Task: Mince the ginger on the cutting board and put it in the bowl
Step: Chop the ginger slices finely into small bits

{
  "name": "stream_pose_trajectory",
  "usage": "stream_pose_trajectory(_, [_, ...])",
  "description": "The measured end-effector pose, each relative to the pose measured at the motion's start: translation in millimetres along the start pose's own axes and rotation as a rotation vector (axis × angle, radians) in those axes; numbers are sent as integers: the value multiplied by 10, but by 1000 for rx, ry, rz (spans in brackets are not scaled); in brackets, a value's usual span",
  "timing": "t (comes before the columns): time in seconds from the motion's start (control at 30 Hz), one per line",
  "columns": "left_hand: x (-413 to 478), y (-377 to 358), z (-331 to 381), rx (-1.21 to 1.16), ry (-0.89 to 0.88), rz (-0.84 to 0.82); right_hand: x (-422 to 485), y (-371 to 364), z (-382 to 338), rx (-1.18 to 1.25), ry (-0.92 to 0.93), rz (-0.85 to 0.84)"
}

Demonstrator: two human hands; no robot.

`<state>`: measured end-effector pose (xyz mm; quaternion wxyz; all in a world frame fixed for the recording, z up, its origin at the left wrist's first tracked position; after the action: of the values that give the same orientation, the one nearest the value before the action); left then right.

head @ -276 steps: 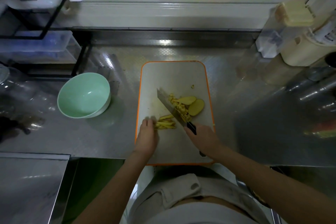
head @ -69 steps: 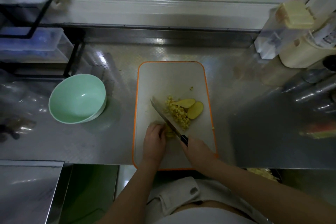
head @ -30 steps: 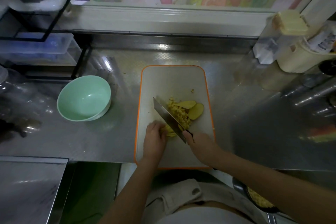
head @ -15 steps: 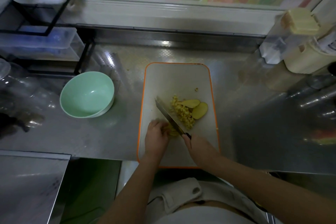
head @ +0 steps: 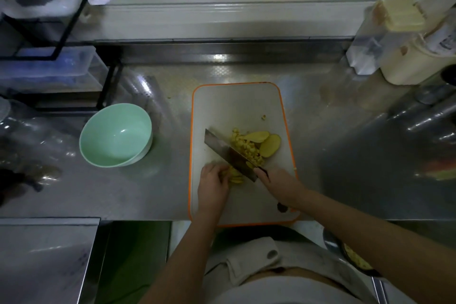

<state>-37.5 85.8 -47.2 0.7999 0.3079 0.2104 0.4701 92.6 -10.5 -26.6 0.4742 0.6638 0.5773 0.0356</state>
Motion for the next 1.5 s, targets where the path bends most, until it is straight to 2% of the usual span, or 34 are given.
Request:
stream_pose_trajectory(0.3, [-6, 46, 5, -112, -29, -8, -22, 170, 38, 44, 6, 103])
stream_pose_trajectory(0.43, [2, 30, -64, -139, -15, -28, -95, 123, -69, 76, 41, 72])
stream_pose_trajectory(0.77, [-28, 54, 18, -132, -45, 49, -142, -46, -89, 47, 36, 42])
stream_pose_trajectory(0.93, [-32, 38, -29, -134, -17, 64, -108, -158, -51, 35, -5, -36])
stream_pose_trajectory(1.5, [-25, 29, -86, -149, -11, 104, -46, -401, -13, 23, -71, -39])
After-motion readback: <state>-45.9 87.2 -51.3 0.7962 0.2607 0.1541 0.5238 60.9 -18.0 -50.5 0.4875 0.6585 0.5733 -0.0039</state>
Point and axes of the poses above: each hand's wrist, its own x-axis towards the middle knuckle, its own y-axis out of the back of the hand, z = x × y, the point moved 10 cm from there along x, towards the middle knuckle, and after that the axes turned 3 degrees about -x, right-handed, at the moved point
